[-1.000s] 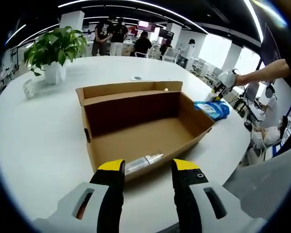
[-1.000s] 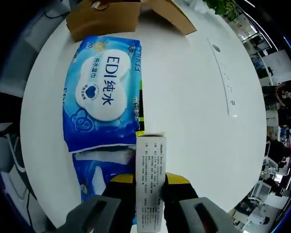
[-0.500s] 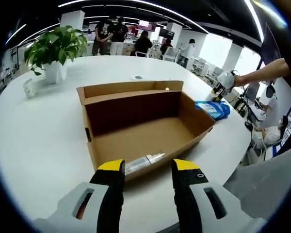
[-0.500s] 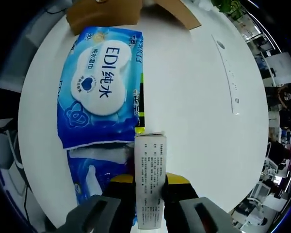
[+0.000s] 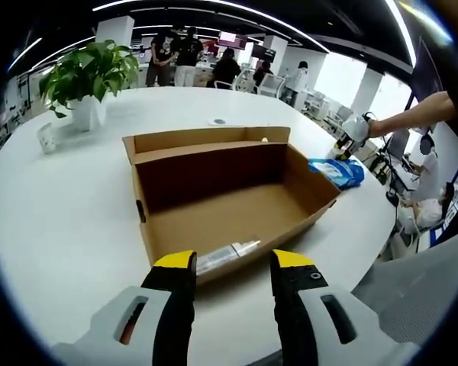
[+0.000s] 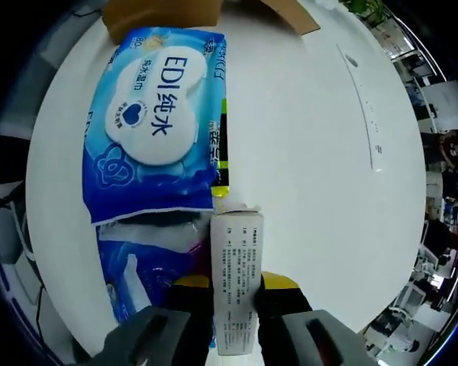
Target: Operate the shoe box by opening the lid, removing the specified soft item, and placing it in the target area until the item is outside and the box remains undamaged.
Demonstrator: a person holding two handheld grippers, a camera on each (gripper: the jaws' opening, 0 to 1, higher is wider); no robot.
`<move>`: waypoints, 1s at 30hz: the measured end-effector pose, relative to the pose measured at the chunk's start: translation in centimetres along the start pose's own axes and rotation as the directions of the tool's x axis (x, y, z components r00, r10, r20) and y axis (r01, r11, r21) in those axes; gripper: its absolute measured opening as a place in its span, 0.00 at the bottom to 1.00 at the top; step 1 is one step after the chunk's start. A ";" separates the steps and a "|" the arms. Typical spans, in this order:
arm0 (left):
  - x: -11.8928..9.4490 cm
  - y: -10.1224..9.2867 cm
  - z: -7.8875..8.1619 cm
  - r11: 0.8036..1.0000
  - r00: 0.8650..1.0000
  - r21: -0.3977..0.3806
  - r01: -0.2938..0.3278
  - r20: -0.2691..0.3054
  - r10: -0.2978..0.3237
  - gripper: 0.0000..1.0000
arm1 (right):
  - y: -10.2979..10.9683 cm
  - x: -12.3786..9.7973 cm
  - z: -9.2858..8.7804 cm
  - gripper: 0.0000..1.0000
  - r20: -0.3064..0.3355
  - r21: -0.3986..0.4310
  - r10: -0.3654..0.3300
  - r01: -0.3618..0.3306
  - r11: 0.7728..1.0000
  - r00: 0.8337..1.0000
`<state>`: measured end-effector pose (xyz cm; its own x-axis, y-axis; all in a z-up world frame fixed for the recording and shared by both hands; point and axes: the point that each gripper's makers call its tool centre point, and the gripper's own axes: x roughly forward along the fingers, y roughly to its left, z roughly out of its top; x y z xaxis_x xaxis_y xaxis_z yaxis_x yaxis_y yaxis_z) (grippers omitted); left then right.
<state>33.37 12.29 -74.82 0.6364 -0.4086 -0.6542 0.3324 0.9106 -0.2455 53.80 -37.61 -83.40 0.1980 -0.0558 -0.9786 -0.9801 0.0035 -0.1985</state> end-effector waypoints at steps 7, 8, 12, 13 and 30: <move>0.0 0.0 0.1 1.000 1.000 0.000 0.001 0.003 -0.001 0.39 | -0.3 -0.2 -0.1 0.19 -0.007 -0.022 -0.023 0.023 1.000 1.000; 0.0 0.0 0.1 1.000 1.000 0.001 0.001 0.003 -0.001 0.39 | -0.4 -0.3 -0.2 0.19 -0.007 -0.017 -0.024 0.024 1.000 1.000; 0.0 -0.1 0.2 1.000 1.000 0.001 0.002 0.007 -0.002 0.39 | -0.5 -0.8 -0.5 0.19 -0.006 -0.005 -0.029 0.029 1.000 1.000; 0.0 -0.1 0.2 1.000 1.000 0.000 0.003 0.008 -0.003 0.39 | -0.5 -0.9 -0.6 0.19 -0.006 -0.002 -0.030 0.030 1.000 1.000; 0.0 -0.6 0.7 1.000 1.000 0.010 0.016 0.021 -0.016 0.39 | -0.4 -3.4 -1.4 0.22 -0.008 0.034 -0.064 0.064 0.997 0.998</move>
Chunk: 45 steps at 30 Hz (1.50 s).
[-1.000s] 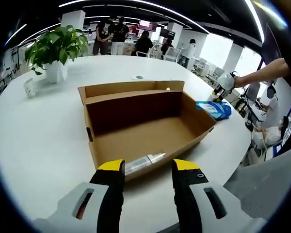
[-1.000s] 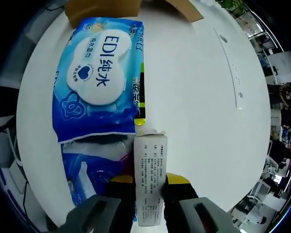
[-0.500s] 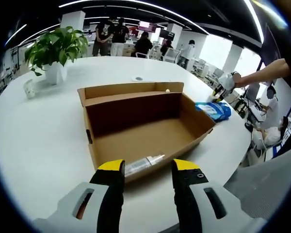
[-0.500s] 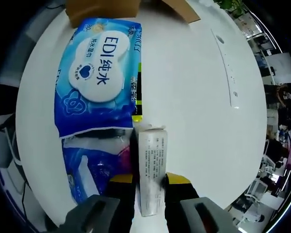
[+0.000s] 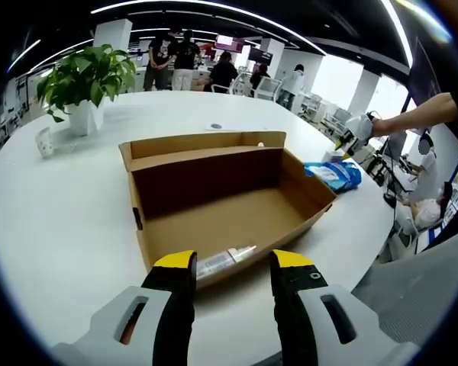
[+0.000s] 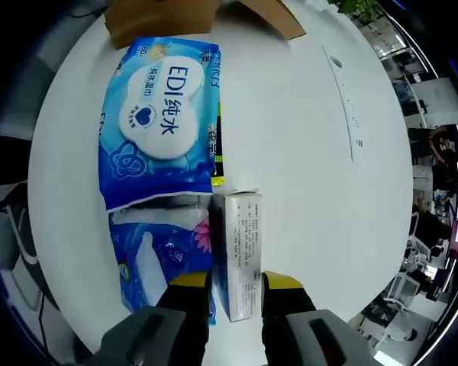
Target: Operate the shoe box by opening the lid, removing the specified soft item, and placing it in the target area until the item is outside and the box remains undamaged.
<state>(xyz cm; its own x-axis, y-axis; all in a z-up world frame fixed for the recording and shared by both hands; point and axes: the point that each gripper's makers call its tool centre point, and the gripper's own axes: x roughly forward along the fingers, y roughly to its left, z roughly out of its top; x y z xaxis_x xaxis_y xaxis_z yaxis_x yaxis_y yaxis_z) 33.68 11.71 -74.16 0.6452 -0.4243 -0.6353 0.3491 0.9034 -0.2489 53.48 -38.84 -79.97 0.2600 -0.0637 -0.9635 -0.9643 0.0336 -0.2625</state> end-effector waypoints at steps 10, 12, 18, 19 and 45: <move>0.0 -0.3 0.2 1.000 1.000 0.004 0.010 0.005 -0.010 0.39 | -0.5 -1.8 -0.6 0.23 0.025 0.085 -0.033 0.031 0.996 0.999; 0.1 -0.4 0.1 1.000 1.000 0.007 0.011 0.003 -0.011 0.39 | -0.6 -2.1 -0.8 0.23 0.028 0.108 -0.039 0.036 0.993 0.999; 0.1 -0.5 0.3 1.000 1.000 0.008 0.014 0.007 -0.014 0.38 | -0.9 -3.0 -1.0 0.23 0.054 0.191 -0.071 0.060 0.980 0.996; 0.1 -0.5 0.3 1.000 1.000 0.008 0.015 0.008 -0.015 0.38 | -1.0 -3.1 -0.9 0.23 0.061 0.211 -0.075 0.061 0.976 0.995; -0.2 -1.3 0.8 0.999 0.999 0.018 0.040 0.029 -0.041 0.38 | 0.1 -8.5 5.4 0.28 0.355 0.700 -0.215 -0.106 0.707 0.910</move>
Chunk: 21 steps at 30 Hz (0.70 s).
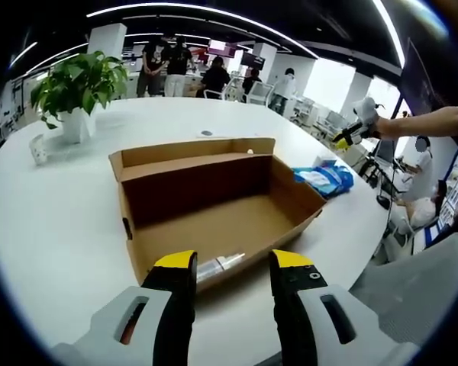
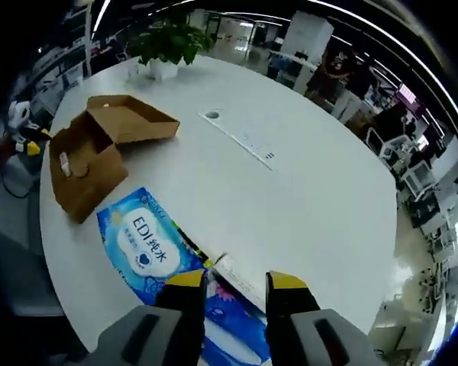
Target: Operate the shoe box by opening the lid, removing the specified soft item, and placing it in the target area until the item is outside and the box remains undamaged.
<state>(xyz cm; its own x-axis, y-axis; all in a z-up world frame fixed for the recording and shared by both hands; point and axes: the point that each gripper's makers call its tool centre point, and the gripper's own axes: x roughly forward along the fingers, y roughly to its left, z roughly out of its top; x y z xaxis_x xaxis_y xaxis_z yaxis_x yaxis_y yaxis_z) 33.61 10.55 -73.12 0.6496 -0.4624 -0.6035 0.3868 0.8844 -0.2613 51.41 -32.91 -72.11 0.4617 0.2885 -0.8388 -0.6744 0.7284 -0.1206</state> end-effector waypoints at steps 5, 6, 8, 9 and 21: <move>0.0 -0.3 0.1 1.000 1.000 0.000 0.011 0.005 -0.011 0.38 | 2.6 0.2 0.7 0.30 0.031 -0.017 0.034 -0.033 0.999 0.999; 0.0 -0.4 0.2 1.000 1.000 -0.001 0.013 0.006 -0.013 0.38 | 3.1 0.2 1.1 0.31 0.049 0.003 0.045 -0.045 0.999 0.998; 0.0 -0.4 0.2 1.000 1.000 -0.004 0.016 0.008 -0.016 0.38 | 4.3 0.3 1.8 0.31 0.084 0.032 0.063 -0.066 0.997 0.994; 0.0 -0.5 0.3 1.000 1.000 -0.006 0.018 0.010 -0.018 0.38 | 5.0 0.4 2.3 0.32 0.101 0.042 0.074 -0.079 0.996 0.992; -0.2 -0.8 1.0 0.999 0.998 -0.029 0.040 0.043 -0.039 0.38 | 12.2 0.6 5.8 0.33 0.223 0.068 0.142 -0.161 0.985 0.964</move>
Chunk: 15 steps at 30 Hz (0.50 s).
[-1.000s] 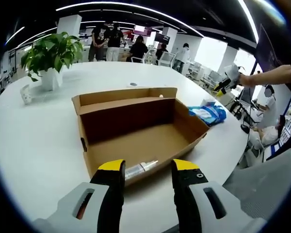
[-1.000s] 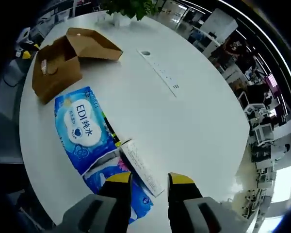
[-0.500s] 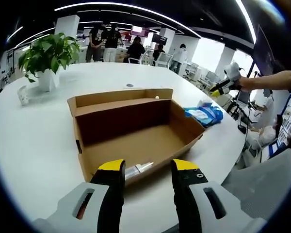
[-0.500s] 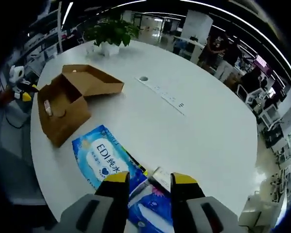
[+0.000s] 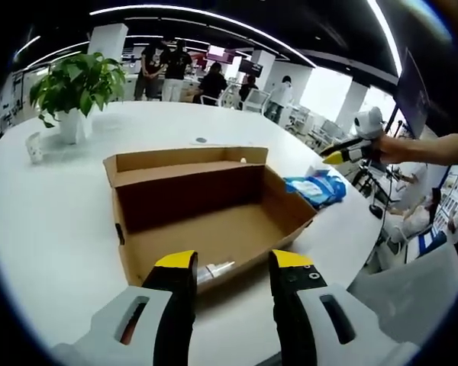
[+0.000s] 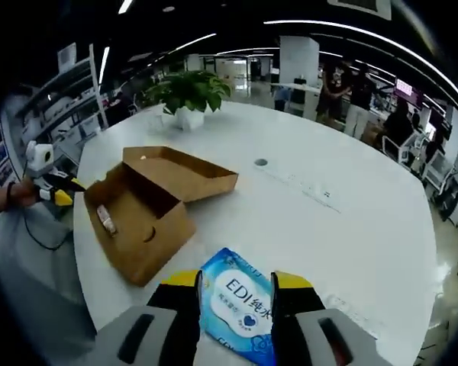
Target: Operate the shoe box by opening the lid, removing the specified soft item, and placing it in the target area until the item is outside and the box remains undamaged.
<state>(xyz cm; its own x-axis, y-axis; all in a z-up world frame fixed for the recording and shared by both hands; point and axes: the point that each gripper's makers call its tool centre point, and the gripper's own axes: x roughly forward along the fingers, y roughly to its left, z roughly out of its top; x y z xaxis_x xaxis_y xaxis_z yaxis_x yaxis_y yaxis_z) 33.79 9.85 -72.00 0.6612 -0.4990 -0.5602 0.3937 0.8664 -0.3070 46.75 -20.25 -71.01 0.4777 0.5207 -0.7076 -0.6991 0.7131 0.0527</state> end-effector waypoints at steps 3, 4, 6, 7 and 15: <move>0.0 -0.1 0.4 1.000 1.000 -0.009 0.006 0.014 -0.006 0.38 | 2.1 0.3 0.6 0.33 0.021 0.003 0.025 -0.025 1.000 0.999; 0.0 -0.1 0.5 1.000 1.000 -0.011 0.010 0.019 -0.009 0.38 | 3.0 0.5 0.9 0.33 0.030 0.008 0.033 -0.033 0.999 0.999; -0.1 -0.3 0.7 1.000 1.000 -0.012 0.015 0.026 -0.015 0.38 | 4.3 0.7 1.3 0.33 0.050 0.012 0.044 -0.045 0.999 0.998; -0.1 -0.3 0.8 1.000 0.999 -0.013 0.018 0.028 -0.017 0.38 | 4.8 0.8 1.4 0.33 0.055 0.011 0.047 -0.047 0.999 0.997; -0.2 -0.8 1.4 0.999 0.998 -0.025 0.046 0.053 -0.044 0.37 | 9.0 1.4 1.6 0.33 0.085 0.008 0.081 -0.082 0.997 0.993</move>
<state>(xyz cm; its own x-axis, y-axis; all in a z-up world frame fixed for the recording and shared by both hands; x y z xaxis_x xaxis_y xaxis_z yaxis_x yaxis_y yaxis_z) 34.23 9.25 -70.53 0.6761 -0.5370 -0.5044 0.4073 0.8429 -0.3515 41.94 -12.34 -70.43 0.4629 0.6146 -0.6387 -0.7317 0.6717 0.1160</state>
